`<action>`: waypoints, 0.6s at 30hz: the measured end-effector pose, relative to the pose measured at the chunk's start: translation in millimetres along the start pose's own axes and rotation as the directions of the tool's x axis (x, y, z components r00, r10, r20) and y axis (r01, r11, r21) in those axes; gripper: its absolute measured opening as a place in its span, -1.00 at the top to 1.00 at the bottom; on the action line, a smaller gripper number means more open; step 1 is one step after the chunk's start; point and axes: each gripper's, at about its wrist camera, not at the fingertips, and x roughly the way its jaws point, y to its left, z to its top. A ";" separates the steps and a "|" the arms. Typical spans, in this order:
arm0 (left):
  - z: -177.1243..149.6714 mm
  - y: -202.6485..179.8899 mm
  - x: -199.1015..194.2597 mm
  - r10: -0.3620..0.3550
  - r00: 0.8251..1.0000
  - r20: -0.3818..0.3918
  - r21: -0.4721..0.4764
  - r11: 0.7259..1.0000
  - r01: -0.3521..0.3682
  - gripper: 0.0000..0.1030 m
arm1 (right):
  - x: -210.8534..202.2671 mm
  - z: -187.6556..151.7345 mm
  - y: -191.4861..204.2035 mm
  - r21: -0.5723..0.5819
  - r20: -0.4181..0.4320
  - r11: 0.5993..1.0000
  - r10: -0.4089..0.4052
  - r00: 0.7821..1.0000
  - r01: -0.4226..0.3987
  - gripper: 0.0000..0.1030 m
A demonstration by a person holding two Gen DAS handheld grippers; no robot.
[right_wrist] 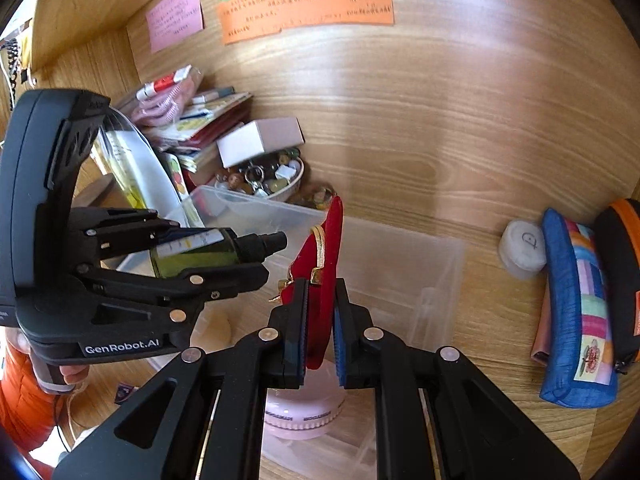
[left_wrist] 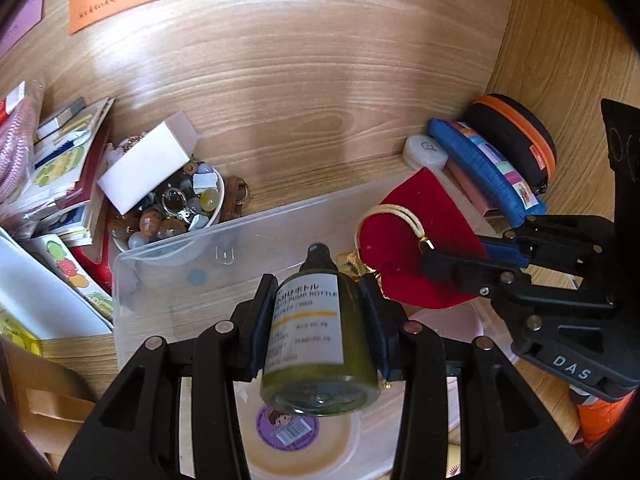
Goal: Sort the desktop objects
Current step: 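Carry the pump bottle with the left tool while the right tool carries the red pouch into the box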
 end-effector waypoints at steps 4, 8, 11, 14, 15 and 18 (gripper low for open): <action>-1.4 -0.4 9.8 0.003 1.000 -0.027 0.006 1.000 -0.002 0.20 | 8.0 -2.8 -0.4 -0.009 -0.021 1.000 -0.003 1.000 0.003 0.81; -3.7 -1.2 18.8 0.008 0.999 -0.051 0.008 1.000 -0.008 0.20 | 13.4 -6.5 3.0 -0.038 -0.039 0.999 -0.016 0.999 0.015 0.81; -2.5 -5.0 22.2 0.008 0.999 -0.053 0.014 1.000 -0.008 0.20 | 16.4 -9.2 3.2 -0.050 -0.051 0.998 -0.026 0.998 0.023 0.81; -2.8 -8.0 25.0 0.014 0.997 -0.070 0.024 1.000 -0.012 0.20 | 18.6 -10.2 2.3 -0.057 -0.058 0.998 -0.043 0.997 0.040 0.81; -2.7 -8.6 25.6 0.015 0.997 -0.073 0.027 1.000 -0.013 0.20 | 19.6 -10.4 1.8 -0.058 -0.062 0.997 -0.047 0.997 0.044 0.81; -2.2 -9.6 27.0 0.015 0.997 -0.080 0.033 0.999 -0.012 0.20 | 22.9 -11.4 -0.2 -0.057 -0.075 0.997 -0.054 0.996 0.050 0.81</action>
